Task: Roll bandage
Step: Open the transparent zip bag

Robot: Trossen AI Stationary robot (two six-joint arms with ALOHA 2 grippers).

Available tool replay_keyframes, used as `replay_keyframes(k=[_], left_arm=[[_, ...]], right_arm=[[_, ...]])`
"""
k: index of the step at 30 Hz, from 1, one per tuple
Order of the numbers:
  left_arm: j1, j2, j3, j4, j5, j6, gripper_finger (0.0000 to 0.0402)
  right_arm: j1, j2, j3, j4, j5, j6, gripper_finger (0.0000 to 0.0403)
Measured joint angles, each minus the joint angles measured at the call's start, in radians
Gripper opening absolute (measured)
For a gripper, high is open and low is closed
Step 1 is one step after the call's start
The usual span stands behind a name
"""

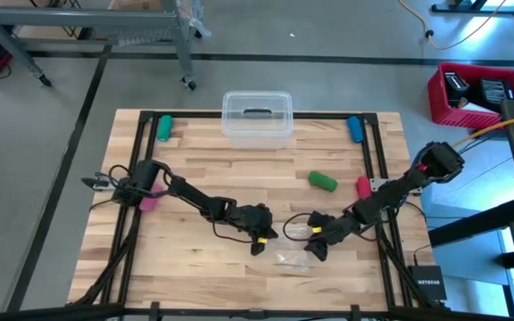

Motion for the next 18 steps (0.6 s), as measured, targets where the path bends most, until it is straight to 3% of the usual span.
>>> replay_keyframes(k=[9,12,18], left_arm=[[-0.002,0.006,0.000,0.004,-0.015,-0.005,0.0007],[-0.003,0.008,0.000,-0.001,-0.025,0.026,0.0007],[-0.005,-0.007,-0.001,-0.016,-0.069,0.066,0.0008]], right_arm=[[-0.001,0.037,-0.002,0.134,0.109,-0.111,0.0168],[-0.001,0.040,-0.002,0.117,0.173,-0.158,0.0129],[0.000,0.041,-0.002,0.096,0.248,-0.319,0.0012]])
